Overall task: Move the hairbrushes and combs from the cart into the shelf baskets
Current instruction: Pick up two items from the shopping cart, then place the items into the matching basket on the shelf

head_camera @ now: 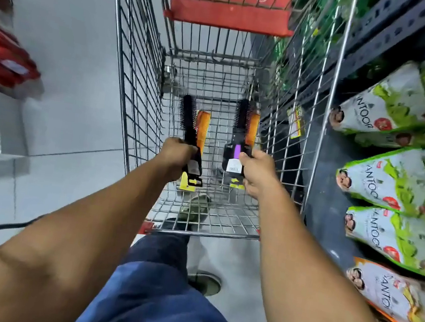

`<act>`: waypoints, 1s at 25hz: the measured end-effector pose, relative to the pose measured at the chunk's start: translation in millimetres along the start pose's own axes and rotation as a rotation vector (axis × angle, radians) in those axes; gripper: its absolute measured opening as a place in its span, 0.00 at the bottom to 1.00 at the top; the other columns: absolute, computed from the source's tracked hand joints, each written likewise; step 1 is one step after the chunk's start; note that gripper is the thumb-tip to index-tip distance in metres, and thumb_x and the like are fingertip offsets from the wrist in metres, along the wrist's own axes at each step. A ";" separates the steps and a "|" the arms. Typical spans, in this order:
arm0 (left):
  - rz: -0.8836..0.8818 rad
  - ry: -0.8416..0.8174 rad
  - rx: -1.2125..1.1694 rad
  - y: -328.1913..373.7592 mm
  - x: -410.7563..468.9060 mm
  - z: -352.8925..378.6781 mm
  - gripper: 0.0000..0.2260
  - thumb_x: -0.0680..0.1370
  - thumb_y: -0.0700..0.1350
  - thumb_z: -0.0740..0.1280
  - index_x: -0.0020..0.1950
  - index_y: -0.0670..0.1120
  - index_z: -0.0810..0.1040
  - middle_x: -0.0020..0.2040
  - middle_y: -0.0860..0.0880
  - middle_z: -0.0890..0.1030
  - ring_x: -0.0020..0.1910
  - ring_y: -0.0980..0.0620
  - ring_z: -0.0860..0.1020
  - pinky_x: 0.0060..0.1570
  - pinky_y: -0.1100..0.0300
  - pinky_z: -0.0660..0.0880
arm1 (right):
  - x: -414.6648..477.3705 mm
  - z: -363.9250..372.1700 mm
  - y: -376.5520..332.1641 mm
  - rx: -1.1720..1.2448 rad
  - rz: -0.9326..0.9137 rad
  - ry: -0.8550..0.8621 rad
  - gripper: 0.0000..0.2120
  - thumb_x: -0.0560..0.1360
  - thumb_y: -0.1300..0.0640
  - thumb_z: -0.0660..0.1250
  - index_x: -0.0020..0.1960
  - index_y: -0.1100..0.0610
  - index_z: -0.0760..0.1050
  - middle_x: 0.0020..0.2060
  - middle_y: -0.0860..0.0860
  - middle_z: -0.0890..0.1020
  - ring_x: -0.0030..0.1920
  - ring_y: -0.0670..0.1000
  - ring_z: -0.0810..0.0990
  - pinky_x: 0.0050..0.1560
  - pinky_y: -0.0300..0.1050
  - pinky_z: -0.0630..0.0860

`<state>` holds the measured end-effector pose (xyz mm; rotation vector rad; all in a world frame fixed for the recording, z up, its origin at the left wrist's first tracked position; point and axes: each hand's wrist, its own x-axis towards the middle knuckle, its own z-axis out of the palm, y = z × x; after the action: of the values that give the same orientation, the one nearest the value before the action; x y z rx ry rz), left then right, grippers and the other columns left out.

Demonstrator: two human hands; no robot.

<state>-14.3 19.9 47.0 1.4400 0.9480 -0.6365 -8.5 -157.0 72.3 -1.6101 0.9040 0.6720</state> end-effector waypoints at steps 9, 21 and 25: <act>0.280 -0.421 -0.234 44.3 -151.1 -8.6 0.13 0.77 0.29 0.57 0.37 0.37 0.77 0.31 0.42 0.81 0.27 0.46 0.81 0.28 0.57 0.80 | -132.6 -66.3 -4.5 0.347 -0.254 -0.090 0.06 0.76 0.64 0.63 0.48 0.58 0.79 0.47 0.57 0.83 0.48 0.55 0.80 0.58 0.60 0.75; 0.461 -0.913 0.040 26.1 -319.6 97.5 0.11 0.72 0.28 0.58 0.48 0.35 0.77 0.42 0.37 0.81 0.35 0.43 0.82 0.41 0.53 0.80 | -321.2 -202.2 85.6 0.742 -0.555 0.060 0.10 0.78 0.64 0.59 0.55 0.66 0.74 0.40 0.58 0.79 0.35 0.52 0.78 0.28 0.42 0.76; 0.472 -1.021 0.199 21.6 -358.1 159.6 0.15 0.74 0.29 0.60 0.35 0.41 0.81 0.32 0.43 0.82 0.26 0.48 0.81 0.25 0.58 0.80 | -344.1 -251.7 118.9 0.816 -0.554 0.240 0.16 0.77 0.62 0.61 0.37 0.55 0.83 0.30 0.48 0.85 0.30 0.48 0.82 0.29 0.45 0.78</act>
<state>-154.7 -198.4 341.6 1.1968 -0.2504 -0.9660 -305.0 -342.1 343.8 -1.1074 0.7089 -0.2726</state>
